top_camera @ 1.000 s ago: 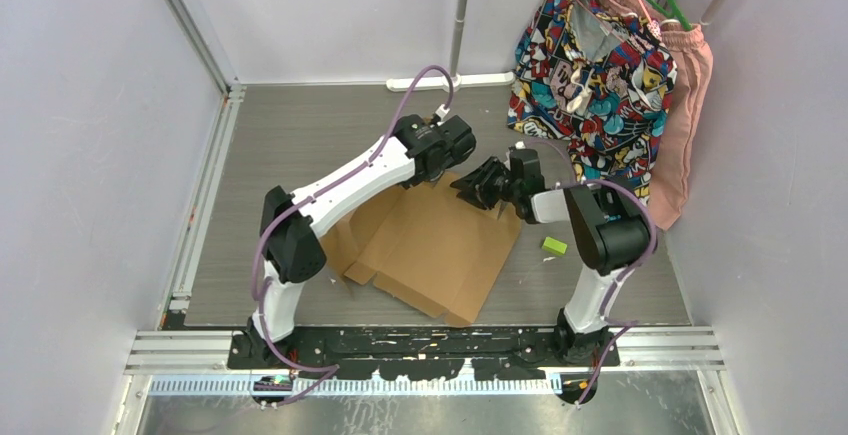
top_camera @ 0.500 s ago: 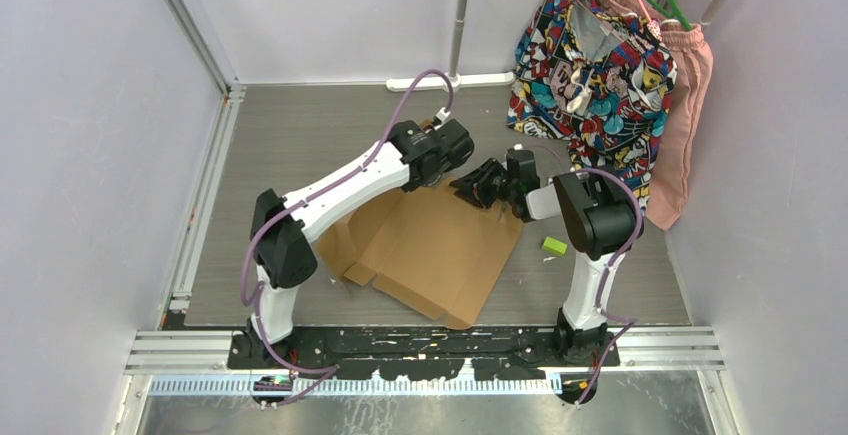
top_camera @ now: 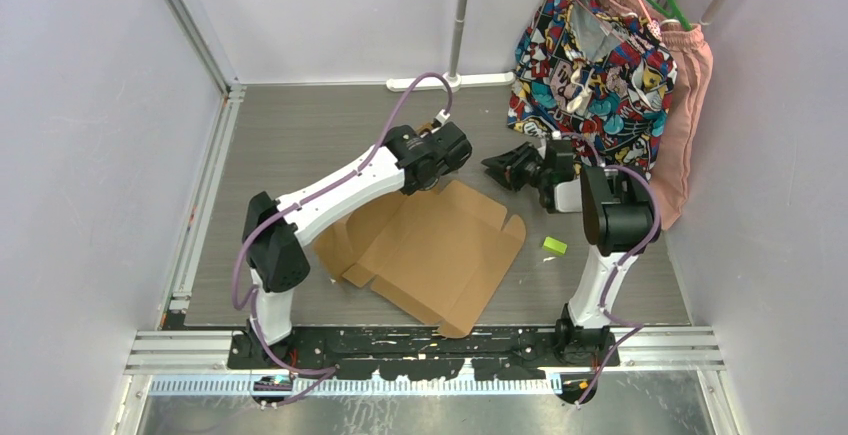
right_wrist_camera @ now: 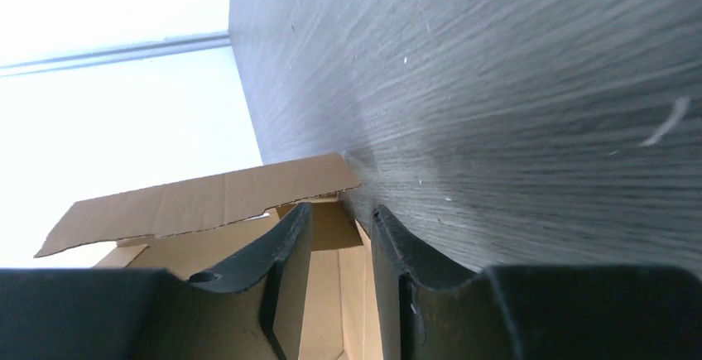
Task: Fold the paper box
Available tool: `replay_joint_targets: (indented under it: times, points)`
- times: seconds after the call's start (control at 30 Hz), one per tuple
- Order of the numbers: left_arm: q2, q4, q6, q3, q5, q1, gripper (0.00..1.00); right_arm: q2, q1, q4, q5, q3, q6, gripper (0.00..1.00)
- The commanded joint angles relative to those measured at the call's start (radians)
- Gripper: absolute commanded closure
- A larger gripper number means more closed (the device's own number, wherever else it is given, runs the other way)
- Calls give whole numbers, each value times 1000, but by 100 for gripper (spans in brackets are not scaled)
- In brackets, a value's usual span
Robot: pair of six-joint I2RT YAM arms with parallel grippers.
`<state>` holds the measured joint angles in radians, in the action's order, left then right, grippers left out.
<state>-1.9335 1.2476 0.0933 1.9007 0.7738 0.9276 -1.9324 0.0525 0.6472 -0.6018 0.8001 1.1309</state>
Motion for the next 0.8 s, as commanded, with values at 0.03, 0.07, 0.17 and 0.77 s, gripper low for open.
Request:
replay_joint_targets:
  times: [0.03, 0.07, 0.17, 0.77]
  points:
    - [41, -46, -6, -9, -43, 10, 100, 65, -52, 43, -79, 55, -46, 61]
    - [40, -49, -7, -7, -42, 11, 100, 59, -66, 53, -78, 72, -53, 61]
    - [39, -55, -16, -4, -36, 20, 100, 3, -69, 50, -95, 167, -78, 60]
    - [-5, -96, -47, 7, 19, 47, 100, -306, 28, 458, -328, 409, 96, 59]
